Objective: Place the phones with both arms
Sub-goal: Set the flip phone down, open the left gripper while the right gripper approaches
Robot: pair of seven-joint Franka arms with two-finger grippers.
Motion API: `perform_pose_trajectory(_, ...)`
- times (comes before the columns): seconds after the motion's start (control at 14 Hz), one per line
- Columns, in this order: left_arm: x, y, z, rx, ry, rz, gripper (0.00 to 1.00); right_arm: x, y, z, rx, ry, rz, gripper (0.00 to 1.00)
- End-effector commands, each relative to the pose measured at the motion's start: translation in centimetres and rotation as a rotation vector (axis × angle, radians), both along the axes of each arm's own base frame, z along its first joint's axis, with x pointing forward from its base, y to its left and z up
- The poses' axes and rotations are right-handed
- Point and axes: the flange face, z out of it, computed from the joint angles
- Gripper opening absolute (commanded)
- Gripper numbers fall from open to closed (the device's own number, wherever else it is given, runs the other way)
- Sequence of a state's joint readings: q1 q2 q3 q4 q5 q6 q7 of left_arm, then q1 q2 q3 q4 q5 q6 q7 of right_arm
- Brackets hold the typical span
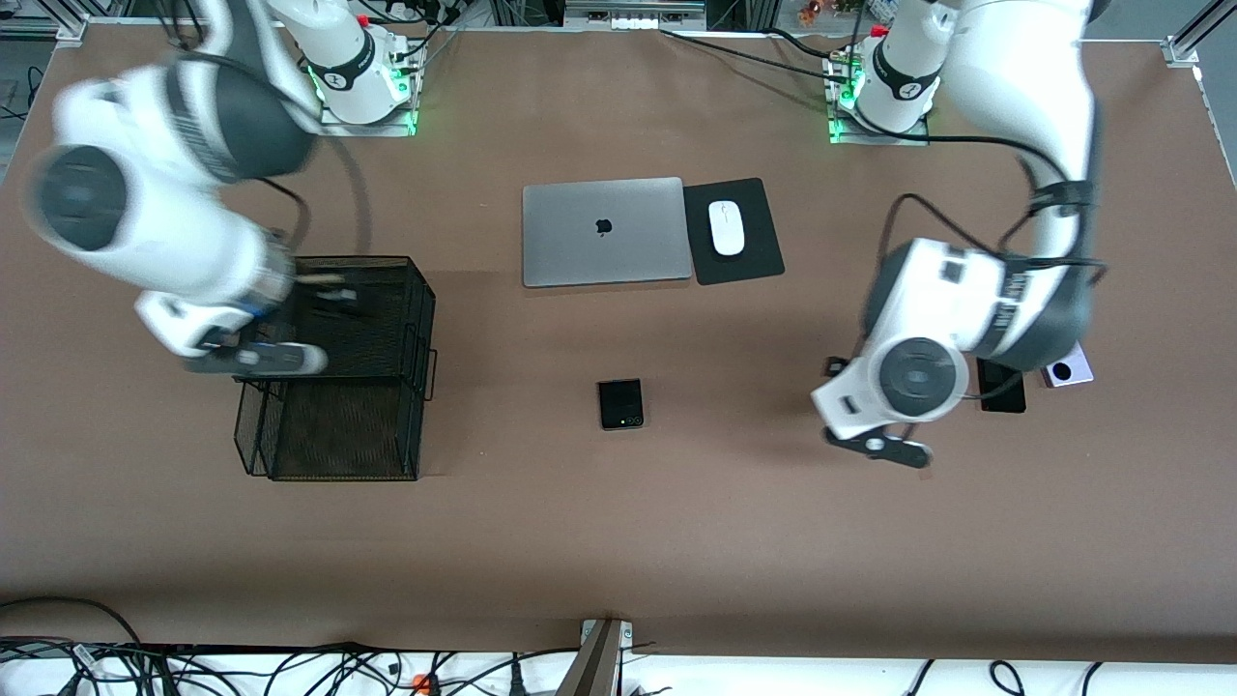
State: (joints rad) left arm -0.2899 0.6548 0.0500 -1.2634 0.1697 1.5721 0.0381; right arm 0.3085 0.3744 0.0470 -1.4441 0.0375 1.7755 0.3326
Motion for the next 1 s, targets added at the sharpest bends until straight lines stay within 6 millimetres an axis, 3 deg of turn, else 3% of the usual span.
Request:
perform_pose_trajectory(0.0, -2.0, 4.8, 0.8, -0.001, 0.012, -0.078, 1.0, 0.4, 8.9, -4.6, 0.031, -0.077, -0.035, 1.0)
perform_pose_trajectory(0.14, -3.1, 8.9, 0.1, -0.029, -0.046, -0.061, 1.0, 0.2, 16.0, -9.6, 0.076, -0.144, -0.065, 1.0)
perform_pose_trajectory(0.21, -3.7, 10.4, -0.3, -0.045, -0.072, -0.064, 1.0, 0.2, 18.2, -12.0, 0.083, -0.155, -0.055, 1.0)
perform_pose_trajectory(0.5, -5.7, 16.6, -2.4, -0.089, -0.133, -0.082, 1.0, -0.9, 23.6, -18.3, 0.1, -0.186, 0.016, 1.0)
perform_pose_trajectory(0.78, -8.1, 22.1, -5.3, -0.123, -0.216, -0.071, 1.0, -0.8, 25.1, -22.5, 0.12, -0.299, 0.112, 1.0)
perform_pose_trajectory(0.93, -9.2, 23.9, -6.8, -0.134, -0.257, -0.046, 1.0, -1.2, 26.1, -24.5, 0.146, -0.336, 0.129, 1.0)
